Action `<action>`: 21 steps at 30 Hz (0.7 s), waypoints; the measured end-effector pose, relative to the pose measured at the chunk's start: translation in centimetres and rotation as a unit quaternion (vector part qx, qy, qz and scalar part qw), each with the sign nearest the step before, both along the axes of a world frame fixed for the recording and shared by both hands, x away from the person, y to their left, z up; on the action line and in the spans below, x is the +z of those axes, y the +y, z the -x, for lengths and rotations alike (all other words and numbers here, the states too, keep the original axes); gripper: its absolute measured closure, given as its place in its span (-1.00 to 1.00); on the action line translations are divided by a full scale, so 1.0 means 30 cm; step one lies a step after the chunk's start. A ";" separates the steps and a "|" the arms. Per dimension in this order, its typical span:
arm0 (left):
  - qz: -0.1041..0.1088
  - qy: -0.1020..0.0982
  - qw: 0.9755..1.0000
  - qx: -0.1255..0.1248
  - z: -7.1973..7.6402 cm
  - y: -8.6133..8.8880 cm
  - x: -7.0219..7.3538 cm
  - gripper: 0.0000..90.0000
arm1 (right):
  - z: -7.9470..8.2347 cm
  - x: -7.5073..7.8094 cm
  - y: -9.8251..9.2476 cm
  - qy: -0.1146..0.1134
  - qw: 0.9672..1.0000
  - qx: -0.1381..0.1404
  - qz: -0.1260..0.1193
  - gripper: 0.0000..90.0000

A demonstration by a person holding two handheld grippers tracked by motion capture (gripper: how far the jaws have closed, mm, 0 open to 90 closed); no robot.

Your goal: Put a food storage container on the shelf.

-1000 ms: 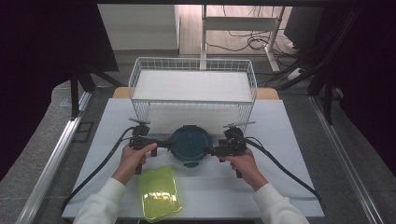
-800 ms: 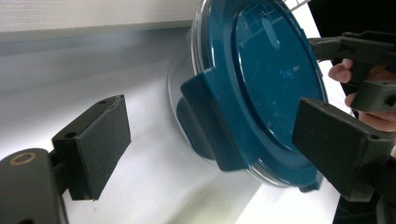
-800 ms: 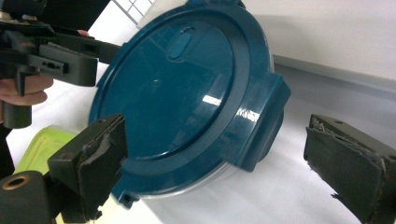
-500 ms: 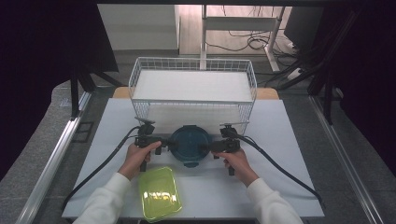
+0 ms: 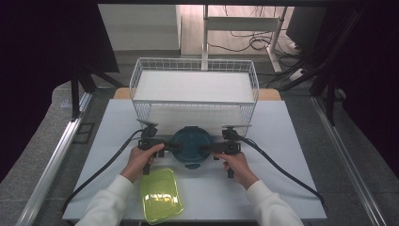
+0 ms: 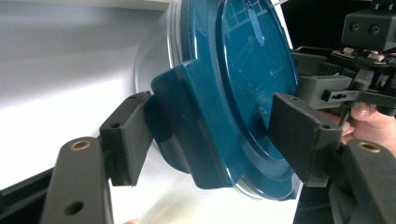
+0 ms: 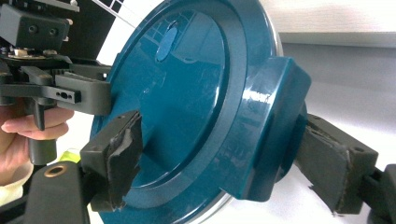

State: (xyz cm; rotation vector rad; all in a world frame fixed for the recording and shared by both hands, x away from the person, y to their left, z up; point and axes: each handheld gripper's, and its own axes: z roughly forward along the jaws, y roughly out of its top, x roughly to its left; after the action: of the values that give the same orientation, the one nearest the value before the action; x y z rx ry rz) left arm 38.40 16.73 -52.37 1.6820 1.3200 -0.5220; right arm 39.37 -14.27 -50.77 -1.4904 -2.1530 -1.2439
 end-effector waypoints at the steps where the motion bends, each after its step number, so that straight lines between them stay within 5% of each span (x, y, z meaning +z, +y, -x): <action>1: 0.002 0.002 1.000 0.001 -0.001 0.001 0.000 -0.28 | -0.001 0.001 -0.002 0.003 1.000 -0.002 -0.002 -0.55; 7: 0.006 0.013 1.000 0.010 -0.001 0.001 0.005 -0.22 | -0.011 0.005 -0.018 0.034 0.999 -0.009 -0.016 -0.41; 21: 0.004 -0.001 1.000 0.024 0.028 -0.002 0.038 -0.09 | 0.015 0.043 -0.022 0.036 0.999 -0.035 -0.018 -0.25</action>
State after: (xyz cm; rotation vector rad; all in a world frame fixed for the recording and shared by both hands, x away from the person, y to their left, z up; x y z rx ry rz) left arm 37.56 16.67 -51.22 1.6400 1.3524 -0.4963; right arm 38.92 -14.94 -49.50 -1.5841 -2.0390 -1.2234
